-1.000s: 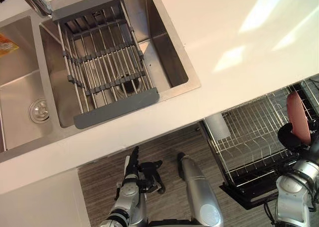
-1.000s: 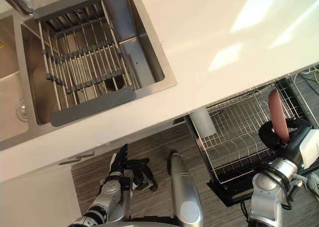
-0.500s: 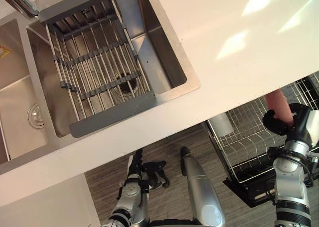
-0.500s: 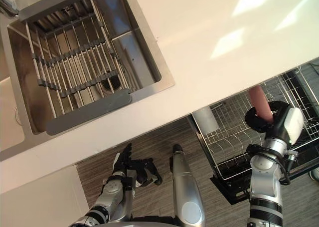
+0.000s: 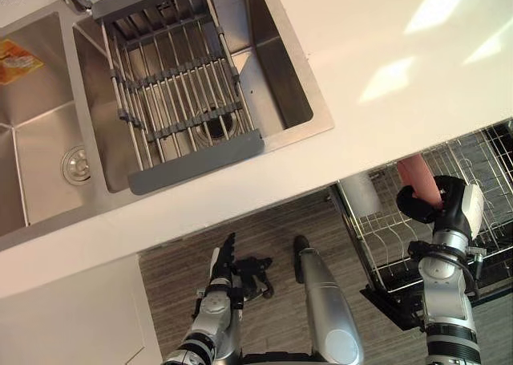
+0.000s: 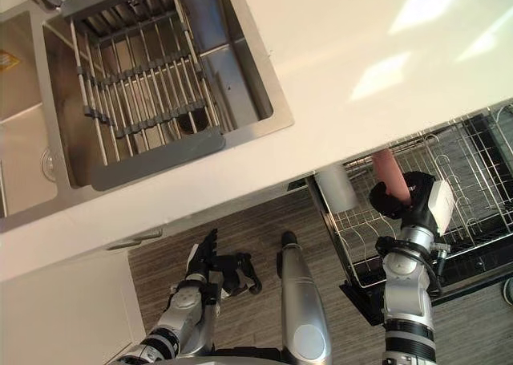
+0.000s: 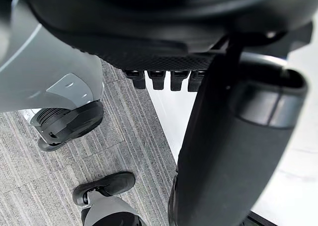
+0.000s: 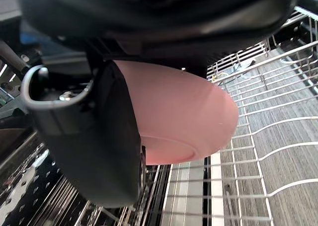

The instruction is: Walk over to the sink, pick up the cup, carry it to the dishwasher, place the cup inside the dishwasher, then close the dishwasher door

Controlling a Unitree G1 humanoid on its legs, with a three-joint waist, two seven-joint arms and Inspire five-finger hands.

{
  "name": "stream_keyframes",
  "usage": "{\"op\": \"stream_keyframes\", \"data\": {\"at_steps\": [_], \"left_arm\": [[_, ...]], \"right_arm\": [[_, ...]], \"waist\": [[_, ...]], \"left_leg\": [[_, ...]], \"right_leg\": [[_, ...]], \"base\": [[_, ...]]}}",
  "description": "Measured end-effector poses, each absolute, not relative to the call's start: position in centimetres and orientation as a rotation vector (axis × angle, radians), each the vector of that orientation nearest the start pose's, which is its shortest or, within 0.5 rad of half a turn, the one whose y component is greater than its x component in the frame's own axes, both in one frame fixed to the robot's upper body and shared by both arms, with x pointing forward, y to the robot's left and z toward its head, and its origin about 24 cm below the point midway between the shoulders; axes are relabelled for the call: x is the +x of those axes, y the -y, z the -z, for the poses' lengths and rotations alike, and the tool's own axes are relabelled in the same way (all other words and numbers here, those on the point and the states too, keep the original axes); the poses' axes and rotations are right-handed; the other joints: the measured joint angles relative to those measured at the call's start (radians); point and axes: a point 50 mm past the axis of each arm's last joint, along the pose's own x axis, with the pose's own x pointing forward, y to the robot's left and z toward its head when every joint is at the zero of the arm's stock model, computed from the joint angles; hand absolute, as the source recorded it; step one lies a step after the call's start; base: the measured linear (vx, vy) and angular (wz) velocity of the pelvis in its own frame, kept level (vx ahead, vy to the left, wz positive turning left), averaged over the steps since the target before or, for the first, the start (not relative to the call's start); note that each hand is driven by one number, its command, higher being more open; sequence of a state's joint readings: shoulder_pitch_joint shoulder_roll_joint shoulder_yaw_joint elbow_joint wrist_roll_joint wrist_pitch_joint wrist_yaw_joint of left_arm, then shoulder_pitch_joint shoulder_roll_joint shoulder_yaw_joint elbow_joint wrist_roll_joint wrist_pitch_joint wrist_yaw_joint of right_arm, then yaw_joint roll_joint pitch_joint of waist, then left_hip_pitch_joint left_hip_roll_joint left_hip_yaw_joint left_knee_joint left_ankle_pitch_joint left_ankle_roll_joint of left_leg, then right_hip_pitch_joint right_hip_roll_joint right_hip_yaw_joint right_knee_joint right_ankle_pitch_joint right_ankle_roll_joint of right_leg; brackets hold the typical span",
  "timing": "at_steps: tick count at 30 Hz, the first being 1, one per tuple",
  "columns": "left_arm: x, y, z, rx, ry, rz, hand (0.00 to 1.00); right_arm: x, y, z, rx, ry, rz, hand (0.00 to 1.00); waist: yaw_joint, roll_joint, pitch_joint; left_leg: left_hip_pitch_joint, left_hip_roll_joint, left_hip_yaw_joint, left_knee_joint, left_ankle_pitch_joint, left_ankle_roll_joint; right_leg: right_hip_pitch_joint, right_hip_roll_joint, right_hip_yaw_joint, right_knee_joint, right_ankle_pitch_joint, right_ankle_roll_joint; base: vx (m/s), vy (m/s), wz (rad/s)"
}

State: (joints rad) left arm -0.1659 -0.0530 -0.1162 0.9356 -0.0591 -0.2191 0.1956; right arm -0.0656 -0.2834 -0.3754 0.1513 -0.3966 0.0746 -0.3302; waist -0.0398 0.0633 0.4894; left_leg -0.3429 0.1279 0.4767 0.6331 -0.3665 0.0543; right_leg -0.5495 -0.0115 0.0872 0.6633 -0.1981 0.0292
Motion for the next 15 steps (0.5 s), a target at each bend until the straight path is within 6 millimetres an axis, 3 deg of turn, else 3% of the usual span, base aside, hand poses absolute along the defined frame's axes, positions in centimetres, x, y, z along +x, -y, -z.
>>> {"op": "stream_keyframes", "data": {"at_steps": [14,15], "left_arm": [[22.8,-11.1,9.5,0.019,-0.547,-0.042,1.0],[22.8,-11.1,9.4,0.02,-0.547,-0.042,1.0]], "right_arm": [[21.8,33.3,-6.5,-0.639,-0.105,0.89,0.0],[21.7,33.5,-6.6,-0.651,-0.11,0.899,1.0]], "waist": [[0.001,0.018,0.004],[0.001,0.019,0.004]], "left_leg": [[-0.041,0.009,0.005,0.042,-0.009,0.006],[-0.043,0.009,0.006,0.047,-0.01,0.007]], "right_leg": [[-0.047,0.001,0.004,0.039,-0.003,0.002],[-0.05,0.001,0.006,0.045,-0.005,0.002]], "base": [[0.01,0.0,0.0],[0.0,0.0,0.0]]}}
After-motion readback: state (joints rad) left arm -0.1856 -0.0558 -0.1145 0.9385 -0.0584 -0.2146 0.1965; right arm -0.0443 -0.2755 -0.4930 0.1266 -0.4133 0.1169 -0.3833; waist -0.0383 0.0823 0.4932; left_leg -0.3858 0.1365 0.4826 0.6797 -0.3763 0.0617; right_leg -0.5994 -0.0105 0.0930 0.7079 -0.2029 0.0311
